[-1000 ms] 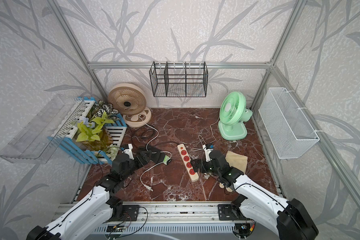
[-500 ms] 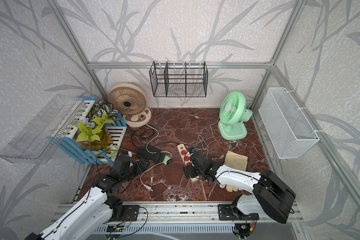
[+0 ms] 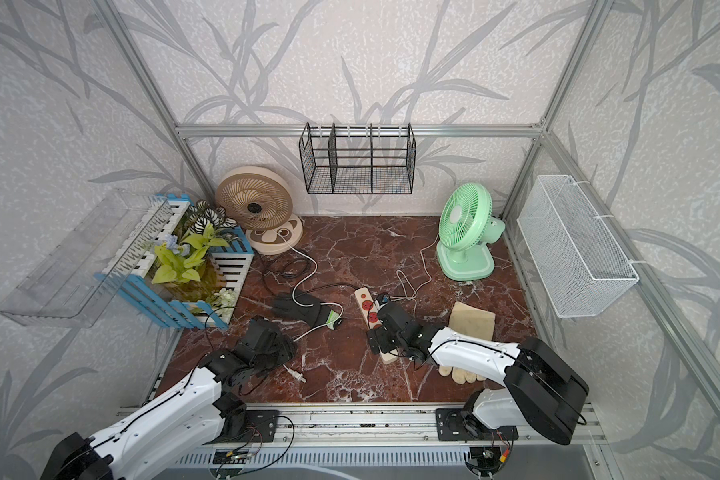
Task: Plug the desk fan into the power strip
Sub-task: Pick up the plug from the center of the board.
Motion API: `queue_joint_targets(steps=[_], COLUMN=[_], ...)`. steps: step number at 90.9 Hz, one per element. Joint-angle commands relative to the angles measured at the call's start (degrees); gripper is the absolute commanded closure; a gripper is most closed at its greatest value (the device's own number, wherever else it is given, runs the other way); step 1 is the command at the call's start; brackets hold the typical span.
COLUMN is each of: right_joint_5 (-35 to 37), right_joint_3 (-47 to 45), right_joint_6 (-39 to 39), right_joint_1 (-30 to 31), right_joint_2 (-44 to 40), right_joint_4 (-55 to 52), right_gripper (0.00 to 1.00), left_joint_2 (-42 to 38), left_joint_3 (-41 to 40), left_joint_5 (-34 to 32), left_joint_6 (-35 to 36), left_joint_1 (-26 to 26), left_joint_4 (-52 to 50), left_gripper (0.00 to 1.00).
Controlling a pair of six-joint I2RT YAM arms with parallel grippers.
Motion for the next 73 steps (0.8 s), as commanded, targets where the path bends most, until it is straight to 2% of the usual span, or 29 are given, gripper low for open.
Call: queue_joint_targets(steps=[1, 9, 19, 38, 54, 73], right_joint_5=[0.8, -0.8, -2.4, -3.4, -3.4, -6.0], right_joint_3=[0.7, 0.7, 0.5, 0.3, 0.5, -1.8], right_joint_6=[0.9, 1.5, 2.3, 2.7, 1.2, -1.7], right_joint_1=[0.2, 0.3, 0.3, 0.2, 0.2, 0.3], right_joint_2=[-1.6, -2.1, -2.7, -3.2, -5.7, -12.6], right_joint_4=[-1.1, -1.2, -1.0, -0.9, -1.8, 0.6], right_gripper=[0.01, 0.01, 0.01, 0.01, 0.01, 0.02], left_joint_2=[3.0, 6.5, 9.3, 10.0, 10.2, 13.7], left_joint_3=[-0.7, 0.9, 2.9, 6.0, 11.6, 21.6], left_joint_5=[-1.7, -2.4, -3.1, -3.7, -5.8, -7.9], left_joint_6=[-1.4, -0.2, 1.0, 1.8, 3.1, 6.5], left_joint_1=[-0.5, -0.7, -0.8, -1.6, -4.1, -7.4], left_joint_4=[0.3, 0.3, 0.0, -1.3, -4.1, -8.6], left_gripper=[0.42, 0.51, 0.68, 0.99, 1.0, 1.0])
